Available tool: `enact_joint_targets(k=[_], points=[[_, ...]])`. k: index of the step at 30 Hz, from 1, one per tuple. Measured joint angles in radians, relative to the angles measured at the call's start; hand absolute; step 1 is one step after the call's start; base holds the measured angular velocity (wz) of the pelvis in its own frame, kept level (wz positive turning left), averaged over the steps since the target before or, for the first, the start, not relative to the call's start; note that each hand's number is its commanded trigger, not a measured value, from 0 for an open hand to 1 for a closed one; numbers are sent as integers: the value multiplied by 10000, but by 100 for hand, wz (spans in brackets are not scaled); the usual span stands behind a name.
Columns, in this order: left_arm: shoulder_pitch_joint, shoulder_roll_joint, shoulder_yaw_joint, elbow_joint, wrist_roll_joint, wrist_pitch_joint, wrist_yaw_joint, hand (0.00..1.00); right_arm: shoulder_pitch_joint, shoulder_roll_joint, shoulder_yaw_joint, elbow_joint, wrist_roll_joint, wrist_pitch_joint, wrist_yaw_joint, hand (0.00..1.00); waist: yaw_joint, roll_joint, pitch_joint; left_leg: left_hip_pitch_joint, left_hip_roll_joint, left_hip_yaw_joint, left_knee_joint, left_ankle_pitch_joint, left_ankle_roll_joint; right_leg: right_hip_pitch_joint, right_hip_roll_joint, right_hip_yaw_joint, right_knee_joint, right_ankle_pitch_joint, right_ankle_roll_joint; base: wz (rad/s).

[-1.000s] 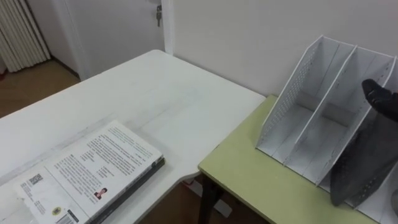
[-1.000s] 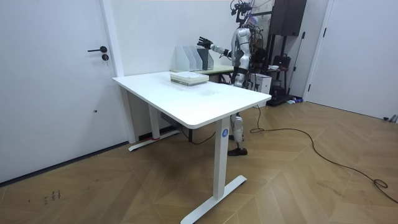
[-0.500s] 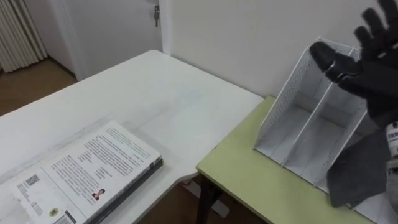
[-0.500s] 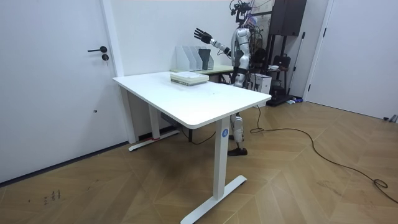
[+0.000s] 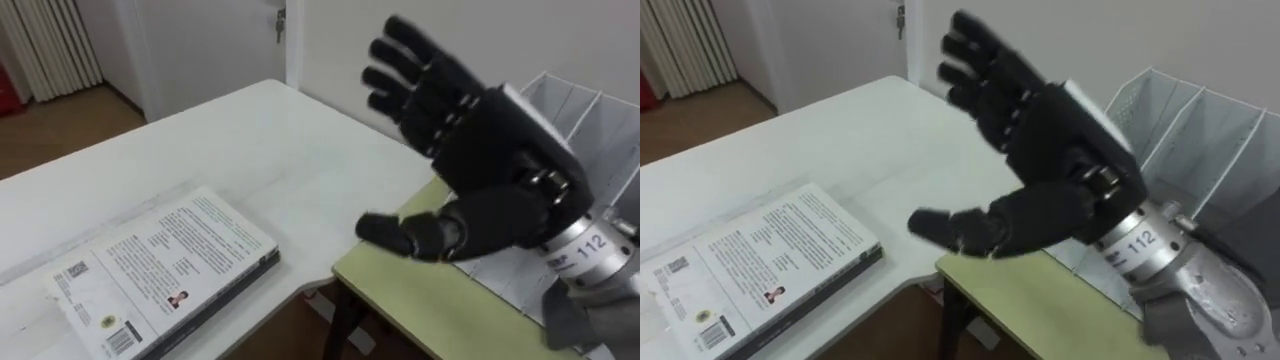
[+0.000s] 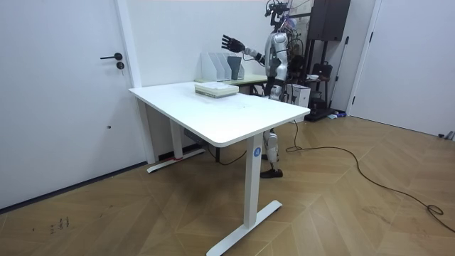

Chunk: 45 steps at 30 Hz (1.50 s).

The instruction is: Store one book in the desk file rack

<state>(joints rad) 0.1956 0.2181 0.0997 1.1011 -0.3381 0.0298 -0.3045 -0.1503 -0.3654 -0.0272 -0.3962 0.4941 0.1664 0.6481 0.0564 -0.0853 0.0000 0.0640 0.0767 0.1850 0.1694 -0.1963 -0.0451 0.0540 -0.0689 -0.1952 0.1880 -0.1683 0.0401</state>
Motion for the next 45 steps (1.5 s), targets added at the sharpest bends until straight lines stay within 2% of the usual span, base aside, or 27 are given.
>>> enact_joint_targets(k=[2, 5, 9, 11, 13, 16, 21, 22, 24, 28, 30, 31, 33, 36, 37, 38, 40, 42, 43, 45], points=[[-184, 138, -86, -1, 38, 122, -138, 0, 5, -77, 360, 10, -658, 145, 821, 0, 190, -104, 51, 6, 0, 7, -2, 0, 0, 0, 0, 13, -8, 3, -4, 0], [-335, 348, -449, 0, -14, 228, -164, 0, 6, -314, 879, 9, -960, 384, 1676, 0, 352, -223, 36, -5, -1, -43, -1, 0, 0, 19, 0, -25, -16, 3, -4, 4], [-608, 396, -506, 207, -23, 375, -182, 0, 200, -312, 1362, 73, -1278, 534, 2386, 0, 552, -297, 83, -9, 2, -76, 7, 0, 0, 78, 1, -78, -40, 3, -4, 7], [-924, 435, -659, 375, -20, 545, -177, 0, 510, -317, 1814, 633, -2118, 552, 2930, 0, 647, -320, 135, -36, 7, -82, 53, -1, 0, 109, -3, -122, -36, 3, -4, 8], [-1047, 444, -742, 367, -17, 564, -180, 0, 712, -314, 2082, 1040, -2966, 806, 3213, 0, 727, -321, 142, -153, 7, -93, 107, -3, -1, 31, -13, -160, -16, 3, -4, 7], [-1218, 432, -758, 551, -17, 599, -237, 0, 1090, -304, 2130, 1436, -4462, 924, 3765, 0, 823, -231, 237, -258, 13, -136, 166, -3, -1, -25, -12, -191, -19, 13, -20, 5], [-1295, 430, -927, 614, -84, 663, -192, 0, 2100, -274, 2382, 3828, -6619, 942, 3937, 0, 881, -170, 233, -294, 7, -259, 171, -3, -1, -20, -13, -271, -24, 12, -20, 5], [-1299, 401, -929, 653, -69, 662, -150, 0, 2377, -273, 2437, 4431, -7281, 972, 3820, 0, 940, -192, 176, -326, 4, -261, 174, -3, -1, -49, -14, -270, -27, 12, -20, 0], [-1323, 346, -932, 662, -79, 672, -74, 0, 2632, -238, 2437, 5282, -8309, 968, 3679, 0, 886, -117, 160, -316, -3, -264, 176, -2, 0, -50, -25, -288, -29, 13, -20, 0], [-1262, 247, -1117, 658, -102, 719, 115, 0, 2799, -179, 2265, 6940, -10234, 1107, 3118, 0, 844, 66, 67, -226, -5, -264, 181, -1, 1, -25, -27, -275, -31, 13, -21, -4], [-1230, 221, -1094, 656, -5, 724, 195, 0, 2815, -86, 2084, 7529, -10482, 1119, 2736, 0, 852, 81, 14, -164, -3, -263, 180, -1, 1, 56, -27, -278, -26, 13, -21, -2], [-1167, 185, -1037, 617, 15, 729, 304, 0, 2843, 97, 1838, 7989, -10488, 1112, 2439, 0, 828, 88, -25, -118, -4, -257, 188, -1, 1, 133, -26, -285, -41, 13, -21, 0], [-1182, 159, -1009, 622, 57, 761, 449, 0, 2778, 260, 1582, 8680, -10462, 1075, 2112, 0, 841, 89, -16, -22, -6, -240, 203, -2, 1, 230, -29, -290, -37, 13, -21, 3], [-1149, 86, -642, 650, 272, 924, 587, 0, 2630, 392, 1330, 9737, -10586, 683, 1365, 0, 825, 66, -6, -13, -18, -260, 331, -28, 22, 408, -57, -422, -45, 14, -18, 16], [-1128, 36, -513, 649, 445, 968, 588, 0, 2726, 391, 1361, 9861, -11194, 502, 851, 0, 856, 110, -1, -13, -53, -322, 349, -51, 53, 456, -84, -447, -64, 8, -4, 19], [-1134, -24, -377, 609, 657, 1020, 584, 0, 2868, 400, 1450, 9908, -11811, 494, 379, 0, 864, 162, -25, 0, -111, -399, 389, -66, 80, 519, -133, -505, -98, -8, 40, 21], [-1049, -98, -182, 613, 839, 1081, 616, 0, 3095, 406, 1351, 9940, -12175, 494, -203, 0, 841, 219, -60, 29, -230, -481, 344, -30, 146, 625, -203, -478, -192, -10, 102, 21], [-1038, -127, -4, 570, 1089, 1220, 697, 0, 3155, 520, 1322, 10341, -12438, 497, -1159, 0, 762, 233, -68, 106, -351, -565, 327, 17, 230, 754, -301, -507, -190, -16, 178, 19], [-1023, -137, -1, 556, 1160, 1250, 787, 0, 3275, 617, 1315, 10568, -12753, 535, -1961, 0, 704, 247, -77, 146, -435, -599, 320, 20, 289, 812, -368, -495, -192, -14, 236, 17], [-1013, -157, 9, 380, 1470, 1349, 909, 0, 3375, 674, 1317, 11001, -13325, 656, -2954, 0, 540, 314, -119, 144, -559, -751, 333, 15, 381, 848, -454, -438, -178, 30, 316, 17]])
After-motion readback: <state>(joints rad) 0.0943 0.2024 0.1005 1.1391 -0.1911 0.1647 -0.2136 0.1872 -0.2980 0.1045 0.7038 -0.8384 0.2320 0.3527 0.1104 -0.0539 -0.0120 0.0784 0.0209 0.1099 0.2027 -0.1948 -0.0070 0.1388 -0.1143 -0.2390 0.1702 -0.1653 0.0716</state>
